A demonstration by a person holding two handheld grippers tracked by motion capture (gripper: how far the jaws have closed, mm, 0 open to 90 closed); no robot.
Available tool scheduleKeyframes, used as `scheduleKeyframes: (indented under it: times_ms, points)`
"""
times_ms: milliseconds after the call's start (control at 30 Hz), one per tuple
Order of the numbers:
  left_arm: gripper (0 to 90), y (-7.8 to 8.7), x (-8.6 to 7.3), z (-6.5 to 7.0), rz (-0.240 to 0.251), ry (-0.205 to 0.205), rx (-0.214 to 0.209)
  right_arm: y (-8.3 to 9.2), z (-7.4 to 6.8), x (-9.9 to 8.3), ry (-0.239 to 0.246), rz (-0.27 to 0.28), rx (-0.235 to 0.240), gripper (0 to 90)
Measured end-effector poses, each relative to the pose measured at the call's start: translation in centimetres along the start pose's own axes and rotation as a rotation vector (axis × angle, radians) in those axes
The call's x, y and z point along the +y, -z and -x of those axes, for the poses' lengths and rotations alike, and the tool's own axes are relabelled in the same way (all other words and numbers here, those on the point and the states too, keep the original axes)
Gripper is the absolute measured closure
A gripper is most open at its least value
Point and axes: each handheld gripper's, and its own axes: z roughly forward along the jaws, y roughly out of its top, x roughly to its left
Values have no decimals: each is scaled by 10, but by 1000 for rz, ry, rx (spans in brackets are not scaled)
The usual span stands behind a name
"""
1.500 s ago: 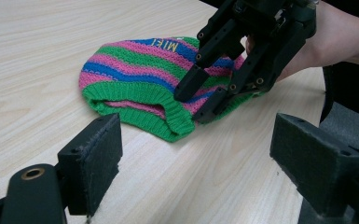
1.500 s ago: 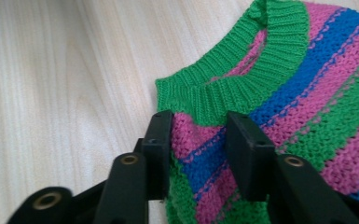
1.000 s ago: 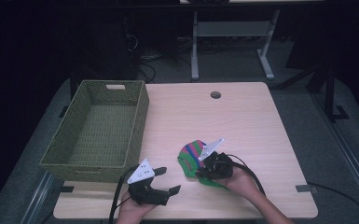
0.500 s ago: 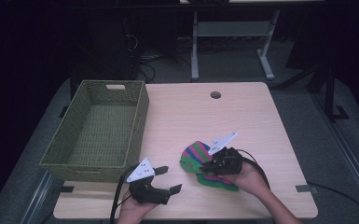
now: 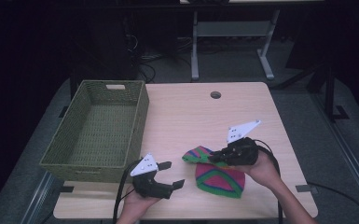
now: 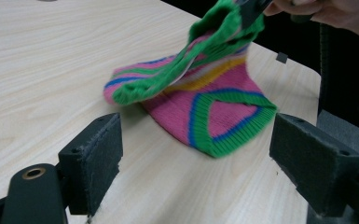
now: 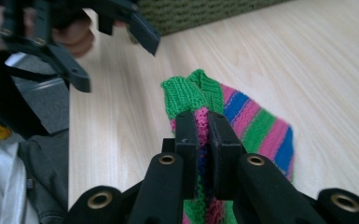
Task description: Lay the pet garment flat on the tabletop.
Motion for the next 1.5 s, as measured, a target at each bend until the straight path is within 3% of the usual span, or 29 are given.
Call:
scheduleKeyframes:
  times_ms: [233,533,767,1067,1300,1500]
  points:
    - [172,-9,4,-7,19,10,-18,16,4,5,9,37,23,837]
    - [241,-28,6,-13,11,-21,-19,26,2,12,30,54,41,837]
    - [326,-40,5,-21,18,-9,-16,31,-3,16,52,64,62,837]
    - [525,-53,7,-26,55,-18,-75,37,-3,16,51,76,72,837]
    - [759,-52,9,-27,68,-40,-106,40,-2,14,47,81,67,837]
    - [820,-46,11,-28,82,-40,-110,41,1,12,37,77,60,837]
